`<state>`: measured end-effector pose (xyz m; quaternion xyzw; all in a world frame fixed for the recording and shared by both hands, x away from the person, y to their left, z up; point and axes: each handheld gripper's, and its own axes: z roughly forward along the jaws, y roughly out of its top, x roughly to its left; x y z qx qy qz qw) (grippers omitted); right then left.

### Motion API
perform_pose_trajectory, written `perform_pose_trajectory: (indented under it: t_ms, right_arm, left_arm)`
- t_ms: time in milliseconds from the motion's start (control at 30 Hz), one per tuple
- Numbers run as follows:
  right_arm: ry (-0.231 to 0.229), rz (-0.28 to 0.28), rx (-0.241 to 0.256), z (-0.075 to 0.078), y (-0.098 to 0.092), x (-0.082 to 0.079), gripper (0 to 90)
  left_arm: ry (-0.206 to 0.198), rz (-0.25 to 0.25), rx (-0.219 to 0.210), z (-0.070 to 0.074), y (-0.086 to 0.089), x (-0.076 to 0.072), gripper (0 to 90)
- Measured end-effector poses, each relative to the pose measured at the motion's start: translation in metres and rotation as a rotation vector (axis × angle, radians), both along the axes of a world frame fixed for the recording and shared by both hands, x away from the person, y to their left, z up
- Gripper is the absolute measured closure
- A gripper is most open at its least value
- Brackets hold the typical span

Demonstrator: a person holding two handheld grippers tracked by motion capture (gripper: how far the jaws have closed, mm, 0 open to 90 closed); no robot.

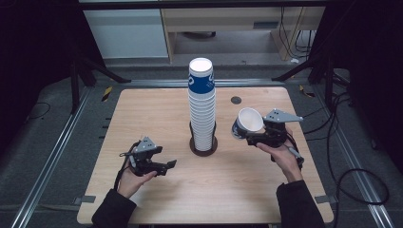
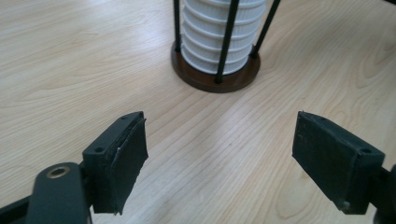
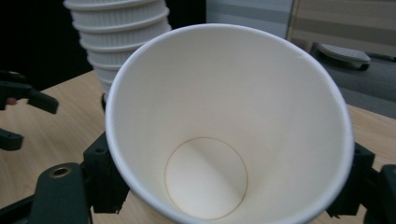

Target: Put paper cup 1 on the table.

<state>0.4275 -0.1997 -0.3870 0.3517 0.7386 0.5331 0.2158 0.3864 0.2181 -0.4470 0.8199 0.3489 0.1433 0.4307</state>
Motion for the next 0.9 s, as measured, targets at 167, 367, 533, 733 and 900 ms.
perform_pose_trajectory:
  t_ms: [167,367,533,733,900]
  right_arm:
    - [0.005,-0.093,-0.057,-0.002,-0.008,0.011,20.2]
    - [0.023,-0.164,-0.092,-0.012,-0.017,0.021,20.2]
    - [0.044,-0.190,-0.106,-0.018,-0.022,0.031,20.2]
    - [0.085,-0.226,-0.131,-0.029,-0.030,0.038,20.2]
    - [0.141,-0.253,-0.172,-0.043,-0.037,0.045,20.2]
  left_arm:
    - [-0.016,0.049,0.009,0.001,0.008,-0.003,17.3]
    - [0.016,0.073,0.008,-0.008,0.018,-0.001,17.2]
    - [0.024,0.061,0.032,-0.010,0.017,0.003,17.4]
    - [0.006,0.067,0.022,-0.002,0.018,0.001,17.4]
    - [0.001,0.061,0.016,0.001,0.019,0.000,17.4]
